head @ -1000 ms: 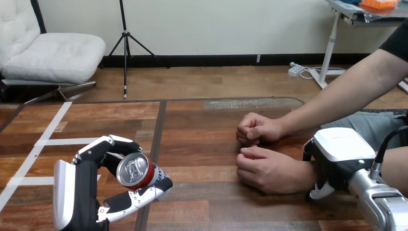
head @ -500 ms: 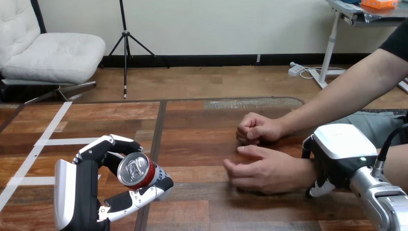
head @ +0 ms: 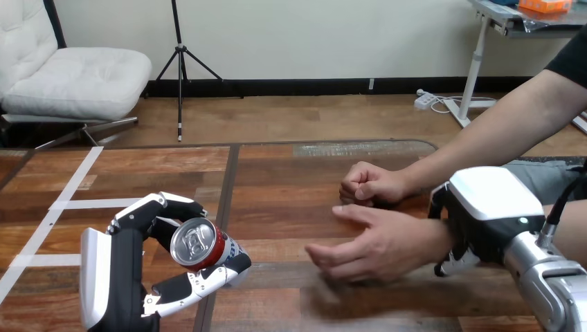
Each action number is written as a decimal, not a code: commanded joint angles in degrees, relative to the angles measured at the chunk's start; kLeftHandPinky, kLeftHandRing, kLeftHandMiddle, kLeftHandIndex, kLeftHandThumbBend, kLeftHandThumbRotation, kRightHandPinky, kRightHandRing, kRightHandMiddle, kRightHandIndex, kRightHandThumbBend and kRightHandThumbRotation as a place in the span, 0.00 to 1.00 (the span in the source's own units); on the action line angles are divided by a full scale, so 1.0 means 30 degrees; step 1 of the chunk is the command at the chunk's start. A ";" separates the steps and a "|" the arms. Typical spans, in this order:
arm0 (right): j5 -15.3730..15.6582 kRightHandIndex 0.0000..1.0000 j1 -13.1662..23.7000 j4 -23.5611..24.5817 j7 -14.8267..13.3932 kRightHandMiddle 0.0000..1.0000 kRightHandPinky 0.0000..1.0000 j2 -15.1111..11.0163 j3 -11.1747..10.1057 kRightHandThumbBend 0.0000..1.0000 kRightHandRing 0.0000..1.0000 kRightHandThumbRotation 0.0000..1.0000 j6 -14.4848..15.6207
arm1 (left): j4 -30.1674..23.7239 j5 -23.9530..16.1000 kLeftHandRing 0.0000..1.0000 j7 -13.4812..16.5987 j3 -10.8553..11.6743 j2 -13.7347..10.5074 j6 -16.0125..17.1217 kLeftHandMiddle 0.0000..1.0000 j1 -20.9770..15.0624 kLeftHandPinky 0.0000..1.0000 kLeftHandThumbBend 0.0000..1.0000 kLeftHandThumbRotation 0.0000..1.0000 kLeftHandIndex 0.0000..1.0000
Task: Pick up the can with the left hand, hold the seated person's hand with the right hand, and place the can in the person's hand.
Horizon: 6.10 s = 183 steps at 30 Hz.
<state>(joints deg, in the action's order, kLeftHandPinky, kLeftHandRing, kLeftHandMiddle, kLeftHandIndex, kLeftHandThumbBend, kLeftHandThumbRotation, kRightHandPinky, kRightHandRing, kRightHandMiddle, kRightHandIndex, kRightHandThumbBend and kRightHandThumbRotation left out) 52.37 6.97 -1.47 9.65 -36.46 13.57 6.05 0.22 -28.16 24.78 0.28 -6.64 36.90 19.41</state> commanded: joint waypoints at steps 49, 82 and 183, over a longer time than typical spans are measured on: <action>0.1100 0.54 0.0814 0.4841 0.2487 0.48 0.34 -0.0729 -0.1007 0.83 0.42 0.00 0.1006 | 0.0521 0.1089 0.35 -0.2068 -0.1320 0.0373 -0.0176 0.41 -0.4602 0.29 0.74 0.00 0.42; 0.1746 0.53 0.1689 0.4964 0.2351 0.48 0.35 -0.0024 -0.0429 0.84 0.42 0.00 -0.0121 | 0.0081 0.1037 0.34 -0.2535 -0.1843 0.0495 -0.0143 0.41 -0.4671 0.28 0.76 0.00 0.42; 0.1807 0.48 0.3035 0.1754 0.0186 0.40 0.29 0.0628 0.0943 0.74 0.33 0.00 -0.2695 | 0.0078 0.0289 0.34 -0.2603 -0.3676 0.1612 0.0201 0.41 -0.4506 0.29 0.77 0.00 0.43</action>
<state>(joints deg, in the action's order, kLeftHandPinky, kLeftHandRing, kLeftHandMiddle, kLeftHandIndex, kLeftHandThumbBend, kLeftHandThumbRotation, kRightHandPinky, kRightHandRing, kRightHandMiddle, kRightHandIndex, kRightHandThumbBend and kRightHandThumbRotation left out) 58.20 11.48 5.56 11.76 -35.15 17.87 -2.57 2.24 -26.72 16.70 -8.52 -3.43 35.81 8.87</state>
